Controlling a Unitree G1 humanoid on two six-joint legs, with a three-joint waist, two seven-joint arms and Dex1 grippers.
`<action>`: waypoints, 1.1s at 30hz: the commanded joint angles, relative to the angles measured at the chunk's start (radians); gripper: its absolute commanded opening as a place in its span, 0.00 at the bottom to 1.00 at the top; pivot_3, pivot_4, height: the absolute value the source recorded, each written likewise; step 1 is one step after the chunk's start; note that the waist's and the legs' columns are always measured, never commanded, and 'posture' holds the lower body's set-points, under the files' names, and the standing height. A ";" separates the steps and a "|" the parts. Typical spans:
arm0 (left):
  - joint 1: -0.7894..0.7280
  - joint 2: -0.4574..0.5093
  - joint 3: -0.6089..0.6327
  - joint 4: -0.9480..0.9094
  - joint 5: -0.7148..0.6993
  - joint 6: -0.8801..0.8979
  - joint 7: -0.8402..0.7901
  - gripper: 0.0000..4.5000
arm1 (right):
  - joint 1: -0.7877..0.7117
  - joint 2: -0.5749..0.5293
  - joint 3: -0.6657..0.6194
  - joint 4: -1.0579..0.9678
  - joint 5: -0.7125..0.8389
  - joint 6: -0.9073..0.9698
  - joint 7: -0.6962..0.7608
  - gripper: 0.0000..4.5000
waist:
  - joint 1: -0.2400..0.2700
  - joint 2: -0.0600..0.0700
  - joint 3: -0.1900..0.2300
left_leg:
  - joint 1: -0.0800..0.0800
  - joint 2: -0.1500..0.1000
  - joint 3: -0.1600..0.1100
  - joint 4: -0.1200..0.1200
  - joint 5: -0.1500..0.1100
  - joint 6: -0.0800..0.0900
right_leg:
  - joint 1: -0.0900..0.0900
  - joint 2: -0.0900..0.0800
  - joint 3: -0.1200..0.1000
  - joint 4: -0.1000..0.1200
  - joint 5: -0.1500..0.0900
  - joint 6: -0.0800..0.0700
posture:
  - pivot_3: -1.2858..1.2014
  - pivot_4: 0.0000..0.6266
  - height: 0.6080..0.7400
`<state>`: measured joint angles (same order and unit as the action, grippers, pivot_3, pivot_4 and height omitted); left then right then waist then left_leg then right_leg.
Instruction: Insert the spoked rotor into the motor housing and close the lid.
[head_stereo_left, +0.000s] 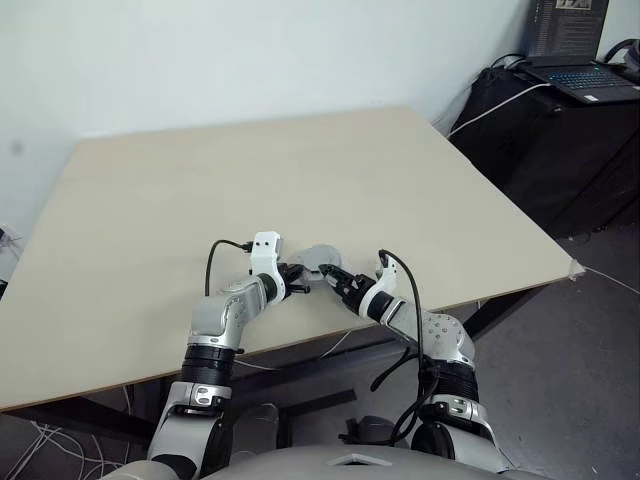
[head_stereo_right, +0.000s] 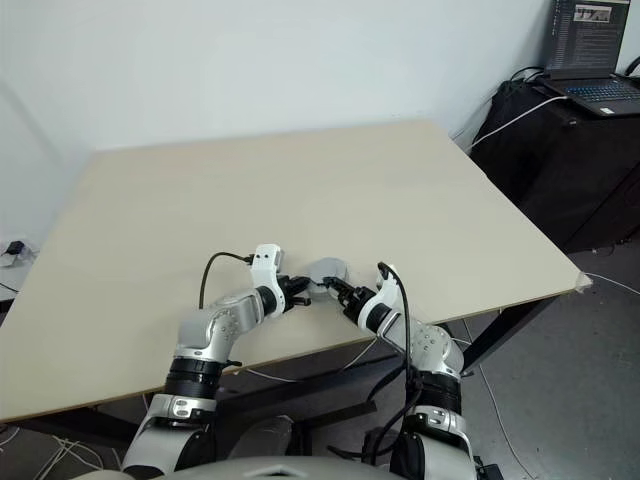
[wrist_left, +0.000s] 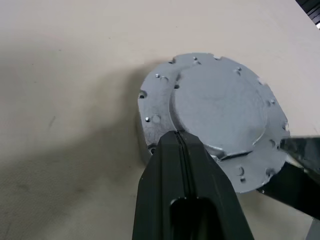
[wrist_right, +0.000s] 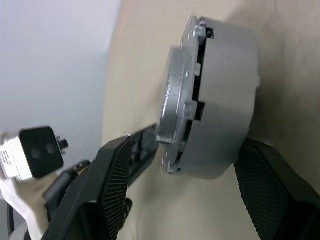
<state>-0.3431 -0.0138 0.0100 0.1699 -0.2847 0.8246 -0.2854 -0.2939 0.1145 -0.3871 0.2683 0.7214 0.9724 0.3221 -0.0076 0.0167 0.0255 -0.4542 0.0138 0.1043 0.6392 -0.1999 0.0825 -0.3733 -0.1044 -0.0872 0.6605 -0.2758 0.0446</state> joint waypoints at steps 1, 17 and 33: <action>0.002 -0.028 -0.056 -0.005 -0.013 0.025 -0.025 0.00 | -0.025 0.059 0.010 -0.026 0.068 -0.022 0.030 0.60 | 0.001 0.000 0.000 | 0.000 0.000 0.000 0.000 0.000 0.000 | 0.000 0.000 0.000 0.000 0.000 0.000 | 0.52 0.00 1.00; -0.001 -0.027 -0.057 -0.003 -0.013 0.022 -0.027 0.00 | -0.020 0.054 0.023 -0.020 0.068 -0.039 0.016 0.26 | -0.001 0.000 0.000 | 0.000 0.000 0.000 0.000 0.000 0.000 | 0.000 0.000 0.000 0.000 0.000 0.000 | 0.52 0.00 1.00; -0.008 -0.025 -0.055 -0.001 -0.007 0.020 -0.027 0.00 | -0.029 0.018 0.024 0.113 0.004 -0.141 -0.011 0.26 | -0.008 0.001 -0.001 | 0.004 0.000 0.000 0.000 0.000 0.000 | 0.001 0.003 0.004 0.001 0.001 -0.001 | 0.52 0.00 1.00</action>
<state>-0.3427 -0.0333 -0.0235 0.1603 -0.2864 0.8289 -0.3060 -0.3028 0.1159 -0.3951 0.3672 0.7346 0.8356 0.3141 -0.0153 0.0177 0.0243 -0.4495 0.0141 0.1043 0.6391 -0.2000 0.0825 -0.3719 -0.1017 -0.0825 0.6618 -0.2750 0.0434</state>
